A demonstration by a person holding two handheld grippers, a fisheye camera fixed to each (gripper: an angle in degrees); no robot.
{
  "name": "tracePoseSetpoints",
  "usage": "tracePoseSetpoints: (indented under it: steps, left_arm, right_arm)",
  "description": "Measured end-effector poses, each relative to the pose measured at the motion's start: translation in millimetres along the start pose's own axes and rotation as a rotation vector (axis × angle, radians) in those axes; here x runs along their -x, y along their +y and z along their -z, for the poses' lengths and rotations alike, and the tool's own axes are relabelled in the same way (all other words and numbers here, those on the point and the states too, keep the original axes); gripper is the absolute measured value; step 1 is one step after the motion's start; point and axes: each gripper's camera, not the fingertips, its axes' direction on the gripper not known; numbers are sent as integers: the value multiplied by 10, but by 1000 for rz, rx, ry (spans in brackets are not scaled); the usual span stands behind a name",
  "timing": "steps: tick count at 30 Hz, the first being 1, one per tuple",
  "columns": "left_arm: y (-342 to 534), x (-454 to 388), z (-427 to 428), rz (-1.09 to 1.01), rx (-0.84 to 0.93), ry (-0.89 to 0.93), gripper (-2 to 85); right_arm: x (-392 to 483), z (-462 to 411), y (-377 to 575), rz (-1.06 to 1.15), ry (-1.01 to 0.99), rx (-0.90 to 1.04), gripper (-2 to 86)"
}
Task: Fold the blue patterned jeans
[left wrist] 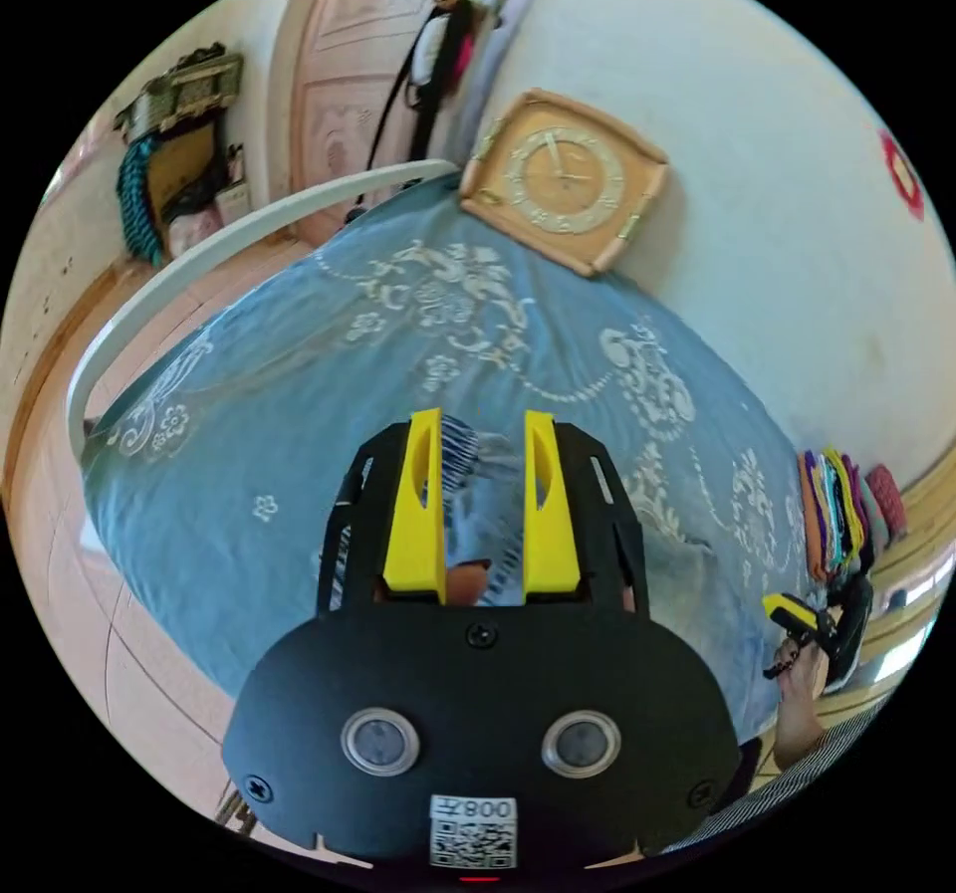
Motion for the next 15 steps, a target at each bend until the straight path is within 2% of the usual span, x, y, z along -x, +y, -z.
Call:
tracePoseSetpoints:
  steps: [4, 6, 11, 15]
  left_arm:
    - [-49, 536, -246, 92, 121, 79, 102]
    - [-14, 685, -246, 96, 108, 180, 77]
    - [200, 1018, 162, 128, -80, 292, 16]
    - [338, 1156, 334, 137, -157, 275, 7]
  right_arm:
    - [132, -314, -318, 42, -85, 27, 5]
    - [213, -501, -464, 67, -112, 59, 5]
    - [355, -722, -670, 95, -141, 98, 5]
    - [530, -789, -835, 128, -122, 80, 2]
